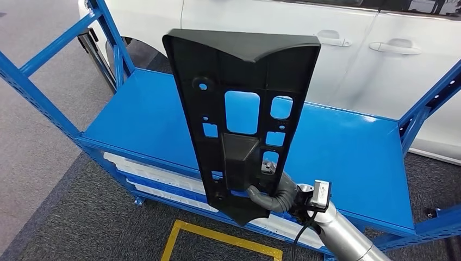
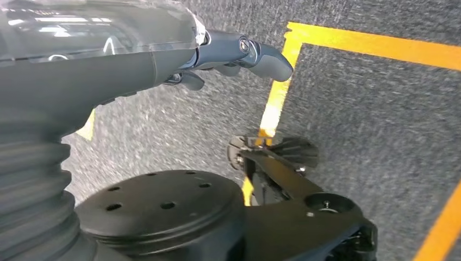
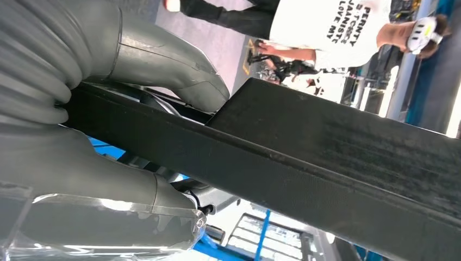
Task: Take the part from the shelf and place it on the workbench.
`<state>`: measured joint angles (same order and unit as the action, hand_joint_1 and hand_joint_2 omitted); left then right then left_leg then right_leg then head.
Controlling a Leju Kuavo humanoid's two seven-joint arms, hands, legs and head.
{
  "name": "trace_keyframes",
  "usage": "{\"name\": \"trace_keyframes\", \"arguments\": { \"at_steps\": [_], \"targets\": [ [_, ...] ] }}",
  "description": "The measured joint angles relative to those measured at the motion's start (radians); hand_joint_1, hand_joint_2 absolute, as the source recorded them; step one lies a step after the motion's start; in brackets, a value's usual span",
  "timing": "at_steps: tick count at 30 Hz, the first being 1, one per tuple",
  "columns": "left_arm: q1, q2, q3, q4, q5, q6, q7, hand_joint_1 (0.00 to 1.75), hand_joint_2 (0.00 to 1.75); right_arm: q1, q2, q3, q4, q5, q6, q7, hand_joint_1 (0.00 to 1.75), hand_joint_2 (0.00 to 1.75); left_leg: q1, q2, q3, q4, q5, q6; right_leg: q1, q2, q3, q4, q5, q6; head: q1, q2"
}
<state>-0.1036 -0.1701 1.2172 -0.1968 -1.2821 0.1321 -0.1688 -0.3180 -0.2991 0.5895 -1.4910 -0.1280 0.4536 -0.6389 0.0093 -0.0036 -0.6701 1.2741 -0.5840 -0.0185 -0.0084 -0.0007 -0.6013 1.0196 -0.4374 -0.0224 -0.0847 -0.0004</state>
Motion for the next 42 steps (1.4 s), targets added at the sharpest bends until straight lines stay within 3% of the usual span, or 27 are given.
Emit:
{"name": "trace_keyframes", "arguments": {
  "at_steps": [2,4,8,10,12,13,14,15,16,18,20,23,24,25,27,28,29,30,31,32,34,35,36,38,42],
  "targets": [
    [0.001,0.0,-0.014,0.0,-0.018,0.021,0.025,0.0,1.75,0.014,0.0,-0.011,-0.01,0.003,-0.007,0.001,1.75,1.75,-0.001,-0.001,0.075,-0.139,0.062,0.011,0.002,0.001,-0.002,0.004,0.001,0.001,0.0,0.0],
    [0.0,0.0,-0.025,0.0,-0.028,0.04,0.061,0.0,1.75,0.023,0.0,-0.024,-0.022,0.007,-0.01,0.002,1.75,1.75,-0.005,-0.002,0.125,-0.239,0.096,0.02,0.004,0.002,-0.006,0.007,0.004,0.009,0.0,0.0],
    [0.003,0.0,-0.04,0.0,-0.041,0.04,0.141,0.0,1.75,0.047,-0.001,-0.045,-0.04,0.018,-0.015,0.004,1.75,1.75,-0.007,0.0,0.121,-0.261,0.12,0.04,0.001,0.003,-0.017,0.013,0.006,0.035,0.0,0.0],
    [0.0,0.0,-0.045,0.0,-0.05,0.036,0.179,0.0,1.75,0.054,-0.002,-0.054,-0.046,0.023,-0.014,0.004,1.75,1.75,-0.002,0.004,0.108,-0.271,0.139,0.052,-0.001,0.004,-0.041,0.074,-0.055,0.046,0.0,0.0],
    [-0.004,0.0,-0.053,0.0,-0.063,0.031,0.22,0.0,1.75,0.061,-0.002,-0.062,-0.051,0.027,-0.012,0.004,1.75,1.75,-0.004,0.005,0.088,-0.271,0.154,0.057,-0.004,0.003,-0.079,0.197,-0.142,0.054,0.0,0.0],
    [-0.006,0.0,-0.058,0.0,-0.07,0.026,0.24,0.0,1.75,0.064,-0.002,-0.066,-0.051,0.03,-0.01,0.004,1.75,1.75,-0.005,0.005,0.077,-0.269,0.162,0.057,-0.006,0.003,-0.091,0.251,-0.169,0.058,0.0,0.0],
    [-0.009,0.0,-0.062,0.0,-0.074,0.021,0.256,0.0,1.75,0.067,-0.002,-0.068,-0.052,0.032,-0.008,0.004,1.75,1.75,-0.006,0.006,0.066,-0.268,0.169,0.057,-0.008,0.003,-0.092,0.28,-0.176,0.06,0.0,0.0],
    [-0.014,0.0,-0.065,0.0,-0.078,0.013,0.272,0.0,1.75,0.068,-0.002,-0.07,-0.053,0.036,-0.006,0.005,1.75,1.75,-0.006,0.005,0.055,-0.265,0.177,0.055,-0.009,0.003,-0.071,0.269,-0.161,0.061,0.0,0.0],
    [-0.018,0.0,-0.066,0.0,-0.081,0.006,0.286,0.0,1.75,0.068,-0.002,-0.071,-0.055,0.04,-0.006,0.005,1.75,1.75,-0.006,0.005,0.044,-0.262,0.183,0.053,-0.011,0.003,-0.031,0.222,-0.134,0.061,0.0,0.0],
    [-0.026,0.001,-0.068,0.0,-0.085,-0.007,0.311,0.0,1.75,0.068,-0.002,-0.075,-0.061,0.045,-0.006,0.006,1.75,1.75,-0.007,0.004,0.026,-0.255,0.196,0.045,-0.011,0.002,0.069,0.077,-0.097,0.057,0.0,0.0],
    [-0.03,0.002,-0.072,0.0,-0.091,-0.014,0.324,0.0,1.75,0.07,-0.002,-0.082,-0.068,0.046,-0.007,0.007,1.75,1.75,-0.01,0.002,0.02,-0.253,0.209,0.034,-0.006,0.004,0.116,-0.001,-0.093,0.044,0.0,0.0],
    [-0.033,0.005,-0.078,0.0,-0.098,-0.022,0.335,0.0,1.75,0.074,-0.002,-0.088,-0.076,0.052,-0.01,0.007,1.75,1.75,-0.011,0.0,0.015,-0.258,0.222,0.017,-0.006,0.001,0.103,-0.014,-0.072,0.019,0.0,0.0],
    [-0.034,0.006,-0.08,0.0,-0.1,-0.025,0.336,0.0,1.75,0.076,-0.002,-0.09,-0.079,0.055,-0.013,0.007,1.75,1.75,-0.012,-0.001,0.009,-0.245,0.199,0.012,-0.009,-0.002,0.093,-0.018,-0.06,0.011,0.0,0.0],
    [-0.035,0.007,-0.082,0.0,-0.101,-0.029,0.337,0.0,1.75,0.078,-0.001,-0.092,-0.082,0.057,-0.015,0.007,1.75,1.75,-0.012,-0.002,-0.002,-0.211,0.155,0.009,-0.012,-0.004,0.08,-0.021,-0.046,0.005,0.0,0.0],
    [-0.039,0.009,-0.084,0.0,-0.102,-0.033,0.338,0.0,1.75,0.084,-0.001,-0.096,-0.088,0.058,-0.019,0.006,1.75,1.75,-0.011,-0.002,-0.022,-0.093,0.044,0.003,-0.01,-0.007,0.051,-0.021,-0.022,-0.001,0.0,0.0],
    [-0.04,0.009,-0.085,0.0,-0.102,-0.035,0.338,0.0,1.75,0.088,-0.001,-0.098,-0.09,0.058,-0.02,0.006,1.75,1.75,-0.011,-0.002,-0.024,-0.029,0.01,0.001,-0.008,-0.007,0.034,-0.02,-0.01,-0.002,0.0,0.0],
    [-0.04,0.01,-0.086,0.0,-0.103,-0.035,0.338,0.0,1.75,0.093,-0.001,-0.099,-0.092,0.058,-0.02,0.005,1.75,1.75,-0.011,-0.002,-0.017,0.014,0.004,0.0,-0.007,-0.007,0.017,-0.019,0.002,-0.002,0.0,0.0],
    [-0.038,0.01,-0.088,0.0,-0.103,-0.036,0.338,0.0,1.75,0.097,-0.001,-0.101,-0.093,0.058,-0.02,0.005,1.75,1.75,-0.011,-0.002,0.002,0.028,0.019,0.0,-0.006,-0.007,0.001,-0.017,0.013,-0.001,0.0,0.0],
    [-0.035,0.01,-0.089,0.0,-0.104,-0.037,0.338,0.0,1.75,0.101,-0.001,-0.103,-0.095,0.059,-0.021,0.005,1.75,1.75,-0.01,-0.002,0.035,0.008,0.046,0.001,-0.005,-0.007,-0.015,-0.014,0.024,0.001,0.0,0.0],
    [-0.03,0.01,-0.09,0.0,-0.107,-0.037,0.339,0.0,1.75,0.103,-0.001,-0.105,-0.098,0.059,-0.023,0.007,1.75,1.75,-0.01,-0.002,0.082,-0.046,0.069,0.004,-0.005,-0.006,-0.028,-0.011,0.033,0.004,0.0,0.0],
    [-0.02,0.01,-0.093,0.0,-0.111,-0.038,0.34,0.0,1.75,0.104,0.001,-0.111,-0.105,0.058,-0.028,0.013,1.75,1.75,-0.012,-0.004,0.188,-0.198,0.066,0.012,-0.002,-0.003,-0.049,-0.004,0.05,0.012,0.0,0.0],
    [-0.015,0.01,-0.095,0.0,-0.112,-0.039,0.34,0.0,1.75,0.104,0.002,-0.114,-0.108,0.057,-0.031,0.017,1.75,1.75,-0.014,-0.005,0.222,-0.256,0.053,0.017,-0.002,-0.002,-0.054,-0.003,0.059,0.017,0.0,0.0],
    [-0.01,0.011,-0.096,0.0,-0.113,-0.041,0.339,0.0,1.75,0.105,0.003,-0.117,-0.111,0.055,-0.033,0.021,1.75,1.75,-0.016,-0.005,0.237,-0.288,0.042,0.023,-0.002,-0.002,-0.057,-0.004,0.069,0.023,0.0,0.0],
    [-0.006,0.011,-0.097,0.0,-0.113,-0.044,0.338,0.0,1.75,0.106,0.004,-0.121,-0.114,0.053,-0.035,0.026,1.75,1.75,-0.018,-0.005,0.233,-0.294,0.044,0.03,-0.004,-0.002,-0.059,-0.008,0.084,0.031,0.0,0.0],
    [-0.005,0.011,-0.097,0.0,-0.113,-0.045,0.338,0.0,1.75,0.106,0.005,-0.122,-0.114,0.053,-0.035,0.027,1.75,1.75,-0.019,-0.005,0.231,-0.292,0.047,0.032,-0.005,-0.002,-0.059,-0.01,0.088,0.034,0.0,0.0]
  ]
}}
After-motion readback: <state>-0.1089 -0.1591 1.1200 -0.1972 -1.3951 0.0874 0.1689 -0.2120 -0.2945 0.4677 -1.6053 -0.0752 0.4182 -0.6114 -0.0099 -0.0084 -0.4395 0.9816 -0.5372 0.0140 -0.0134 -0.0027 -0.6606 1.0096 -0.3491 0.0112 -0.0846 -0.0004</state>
